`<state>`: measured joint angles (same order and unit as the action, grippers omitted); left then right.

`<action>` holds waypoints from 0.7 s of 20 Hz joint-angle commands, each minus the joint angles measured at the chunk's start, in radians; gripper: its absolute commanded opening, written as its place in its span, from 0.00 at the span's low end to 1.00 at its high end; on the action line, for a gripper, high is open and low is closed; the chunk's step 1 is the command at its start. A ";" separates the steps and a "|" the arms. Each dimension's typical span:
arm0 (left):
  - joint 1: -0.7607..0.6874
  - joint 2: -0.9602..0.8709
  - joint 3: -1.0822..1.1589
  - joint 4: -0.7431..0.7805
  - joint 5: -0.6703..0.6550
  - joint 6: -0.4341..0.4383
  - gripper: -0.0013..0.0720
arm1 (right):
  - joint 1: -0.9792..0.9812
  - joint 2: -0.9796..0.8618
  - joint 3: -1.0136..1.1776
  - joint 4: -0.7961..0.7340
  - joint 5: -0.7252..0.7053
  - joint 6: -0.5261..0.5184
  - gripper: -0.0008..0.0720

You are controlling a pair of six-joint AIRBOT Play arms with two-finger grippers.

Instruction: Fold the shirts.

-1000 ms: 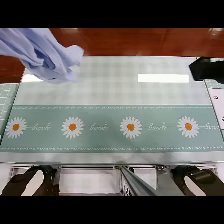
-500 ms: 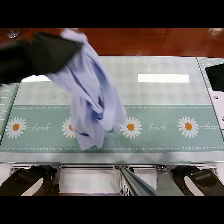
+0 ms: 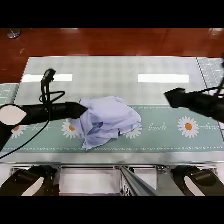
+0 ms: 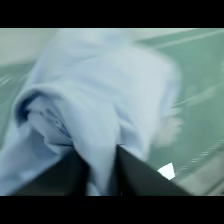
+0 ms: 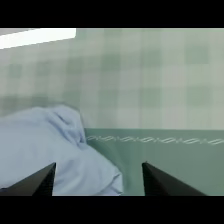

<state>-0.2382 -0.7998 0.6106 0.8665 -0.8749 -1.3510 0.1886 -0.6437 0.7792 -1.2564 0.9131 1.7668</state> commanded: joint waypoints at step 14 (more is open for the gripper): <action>0.126 -0.241 0.023 0.060 -0.284 -0.039 0.97 | -0.225 -0.175 -0.287 0.259 0.130 -0.252 0.86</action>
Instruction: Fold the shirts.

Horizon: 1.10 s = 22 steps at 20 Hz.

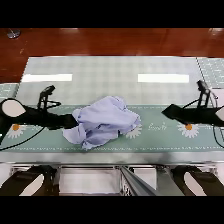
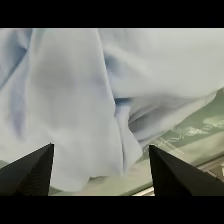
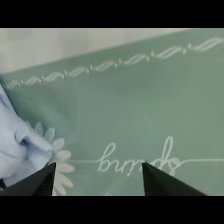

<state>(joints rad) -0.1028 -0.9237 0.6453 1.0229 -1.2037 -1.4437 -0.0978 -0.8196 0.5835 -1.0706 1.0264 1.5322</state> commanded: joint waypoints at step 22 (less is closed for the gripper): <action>0.003 -0.351 0.434 -0.142 0.113 0.108 0.06 | 0.869 -0.586 0.141 0.532 -0.474 -0.003 0.60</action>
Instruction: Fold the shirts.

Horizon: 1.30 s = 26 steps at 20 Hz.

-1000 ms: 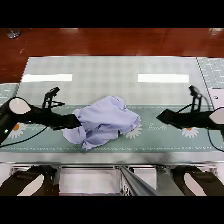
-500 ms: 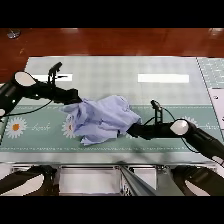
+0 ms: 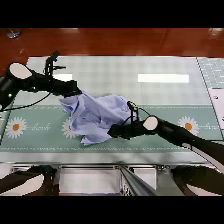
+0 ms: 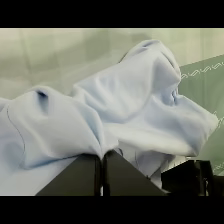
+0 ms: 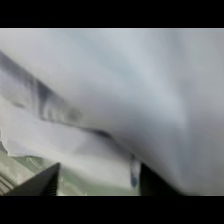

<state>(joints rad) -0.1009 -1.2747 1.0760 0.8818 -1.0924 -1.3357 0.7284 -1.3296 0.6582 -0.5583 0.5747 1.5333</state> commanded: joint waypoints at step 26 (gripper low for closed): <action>0.381 0.802 0.478 0.186 -0.136 -0.119 0.06 | -0.499 0.706 1.099 -0.876 1.153 0.134 0.04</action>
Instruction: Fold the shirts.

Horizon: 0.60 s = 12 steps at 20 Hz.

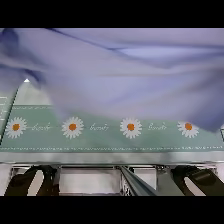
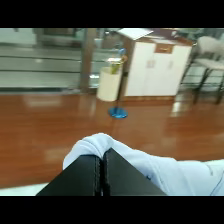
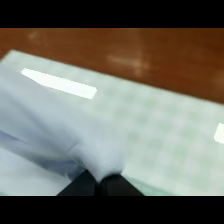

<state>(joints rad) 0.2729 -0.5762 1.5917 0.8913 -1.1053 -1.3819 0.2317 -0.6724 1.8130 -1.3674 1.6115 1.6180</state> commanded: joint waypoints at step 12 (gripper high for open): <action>-0.217 -0.097 -0.924 -0.128 0.233 0.071 0.06 | -0.130 -0.093 -0.930 -0.113 -0.531 0.194 0.04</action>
<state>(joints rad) 0.1638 -0.5484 0.8116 0.8818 -1.1328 -1.4124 0.1677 -0.6678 0.9951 -1.4708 1.3399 1.7760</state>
